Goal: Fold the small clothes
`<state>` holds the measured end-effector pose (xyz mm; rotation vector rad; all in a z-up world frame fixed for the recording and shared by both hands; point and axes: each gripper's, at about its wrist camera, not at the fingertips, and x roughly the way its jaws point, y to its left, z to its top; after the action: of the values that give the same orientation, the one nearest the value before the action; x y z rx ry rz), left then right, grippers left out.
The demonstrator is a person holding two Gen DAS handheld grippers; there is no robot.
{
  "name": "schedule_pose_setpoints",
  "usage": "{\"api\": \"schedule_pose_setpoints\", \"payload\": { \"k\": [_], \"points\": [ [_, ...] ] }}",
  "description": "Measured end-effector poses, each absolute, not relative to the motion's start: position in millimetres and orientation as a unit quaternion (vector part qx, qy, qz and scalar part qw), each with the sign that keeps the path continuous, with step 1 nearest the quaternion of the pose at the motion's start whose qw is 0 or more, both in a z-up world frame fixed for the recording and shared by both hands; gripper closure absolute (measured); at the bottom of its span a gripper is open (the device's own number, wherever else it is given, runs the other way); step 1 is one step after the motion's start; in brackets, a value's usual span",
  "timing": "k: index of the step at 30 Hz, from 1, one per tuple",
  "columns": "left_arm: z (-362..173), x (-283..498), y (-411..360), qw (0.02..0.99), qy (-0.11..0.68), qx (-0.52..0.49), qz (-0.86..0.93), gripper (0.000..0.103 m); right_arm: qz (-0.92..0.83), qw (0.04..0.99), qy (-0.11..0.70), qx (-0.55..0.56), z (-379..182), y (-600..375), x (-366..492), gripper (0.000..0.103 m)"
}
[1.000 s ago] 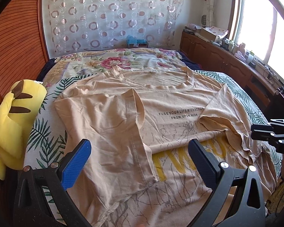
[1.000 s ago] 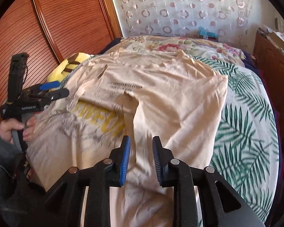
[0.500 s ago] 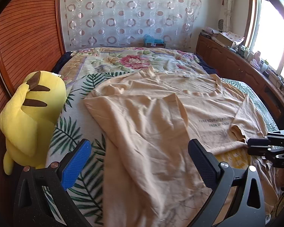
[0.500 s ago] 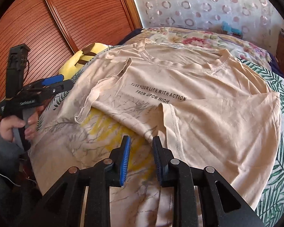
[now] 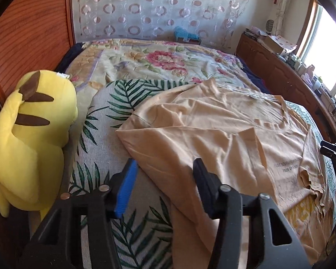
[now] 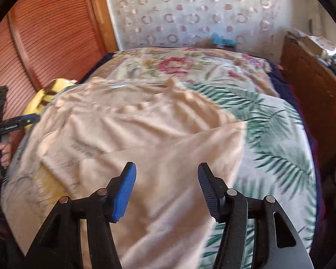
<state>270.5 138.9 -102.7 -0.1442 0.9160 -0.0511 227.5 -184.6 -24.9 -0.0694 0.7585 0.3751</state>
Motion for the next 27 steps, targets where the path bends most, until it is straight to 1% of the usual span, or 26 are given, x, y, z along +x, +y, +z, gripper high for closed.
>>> {"api": "schedule_pose_setpoints", "payload": {
  "k": [3, 10, 11, 12, 13, 15, 19, 22, 27],
  "points": [
    [-110.3, 280.5, 146.0, 0.888, 0.454, -0.073, -0.010, 0.051, 0.148, 0.916, 0.371, -0.029, -29.3, -199.3, 244.0, 0.044],
    [-111.5, 291.5, 146.8, 0.892, 0.448, -0.067, -0.007, 0.051, 0.115, 0.919, 0.378, -0.018, -34.8, -217.1, 277.1, 0.044],
    [-111.3, 292.8, 147.3, 0.892, 0.446, -0.067, -0.009, 0.053, 0.113, 0.918, 0.380, -0.017, -37.8, -217.4, 280.7, 0.044],
    [-111.1, 293.8, 147.8, 0.893, 0.445, -0.068, -0.010, 0.062, 0.113, 0.917, 0.382, -0.017, -40.7, -217.1, 285.1, 0.044],
    [-110.8, 295.3, 148.1, 0.894, 0.443, -0.067, -0.007, 0.067, 0.113, 0.916, 0.385, -0.017, -43.8, -220.7, 288.9, 0.043],
    [-110.2, 298.7, 149.1, 0.895, 0.441, -0.064, -0.003, 0.097, 0.114, 0.919, 0.376, -0.023, -47.3, -218.5, 292.0, 0.039],
    [-100.1, 302.0, 152.5, 0.903, 0.425, -0.057, -0.001, 0.099, 0.114, 0.921, 0.368, -0.047, -51.0, -210.4, 288.7, 0.029],
    [-82.1, 303.5, 159.3, 0.915, 0.400, -0.042, 0.019, 0.100, 0.116, 0.920, 0.369, -0.055, -51.9, -210.5, 288.8, 0.026],
    [-72.3, 311.0, 173.4, 0.918, 0.394, -0.036, 0.029, 0.100, 0.120, 0.920, 0.369, -0.053, -51.7, -212.2, 288.5, 0.026]
  ]
}}
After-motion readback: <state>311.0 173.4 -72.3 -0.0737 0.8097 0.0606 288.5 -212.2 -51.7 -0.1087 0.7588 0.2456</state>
